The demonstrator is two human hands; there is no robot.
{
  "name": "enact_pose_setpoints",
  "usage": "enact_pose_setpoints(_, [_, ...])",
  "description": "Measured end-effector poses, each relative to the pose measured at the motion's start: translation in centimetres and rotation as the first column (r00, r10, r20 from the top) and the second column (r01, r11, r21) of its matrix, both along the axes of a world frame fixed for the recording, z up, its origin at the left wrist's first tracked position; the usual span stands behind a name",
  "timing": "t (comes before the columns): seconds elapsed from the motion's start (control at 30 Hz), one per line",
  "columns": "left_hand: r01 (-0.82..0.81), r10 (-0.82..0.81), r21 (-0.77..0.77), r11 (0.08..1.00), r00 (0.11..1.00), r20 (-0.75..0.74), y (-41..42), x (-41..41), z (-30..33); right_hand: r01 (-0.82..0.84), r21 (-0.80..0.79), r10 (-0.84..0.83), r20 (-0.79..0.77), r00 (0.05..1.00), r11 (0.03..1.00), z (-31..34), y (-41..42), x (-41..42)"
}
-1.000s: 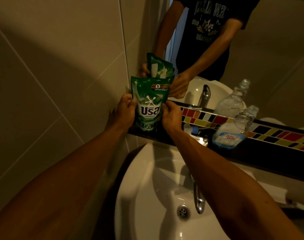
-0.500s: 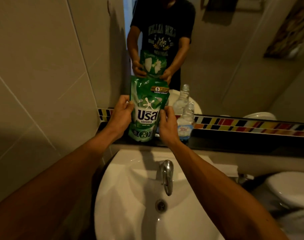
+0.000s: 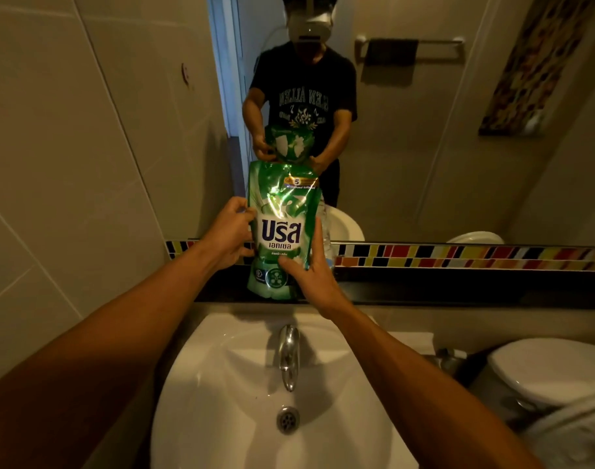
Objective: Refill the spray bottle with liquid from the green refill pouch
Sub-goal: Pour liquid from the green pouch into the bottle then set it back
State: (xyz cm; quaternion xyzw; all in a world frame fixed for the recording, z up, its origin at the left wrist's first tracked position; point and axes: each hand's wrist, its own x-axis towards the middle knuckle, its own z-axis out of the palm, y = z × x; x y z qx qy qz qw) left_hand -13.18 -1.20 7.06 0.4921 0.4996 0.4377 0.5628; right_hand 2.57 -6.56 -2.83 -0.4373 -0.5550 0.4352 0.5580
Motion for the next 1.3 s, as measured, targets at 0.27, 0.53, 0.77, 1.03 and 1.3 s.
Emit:
enact_pose_setpoints(0.27, [-0.059,0.046,-0.092,0.994,0.990,-0.131,0.2,1.8,0.7,-0.073,-0.045,0.070,-0.061,0.996,0.996,-0.5,-0.6,0.5])
enact_pose_setpoints(0.53, [-0.144,0.130,-0.049,0.988,0.967,-0.220,1.5,2.7,0.2,-0.073,-0.157,0.051,-0.135,0.990,0.985,-1.1,0.4,0.5])
enact_pose_setpoints(0.77, [-0.161,0.170,0.055,0.985,0.943,-0.288,2.7,2.6,-0.3,-0.048,-0.225,0.012,-0.159,0.987,0.973,-1.3,1.1,0.3])
enact_pose_setpoints(1.03, [-0.075,0.106,0.101,0.992,0.933,-0.345,3.1,2.1,-0.1,-0.039,-0.228,0.001,-0.166,0.986,0.973,-2.2,2.2,-0.7])
enact_pose_setpoints(1.3, [-0.037,0.083,0.122,0.992,0.914,-0.398,3.6,2.2,0.2,-0.055,-0.240,-0.005,-0.243,0.970,0.969,-2.3,2.6,-1.4])
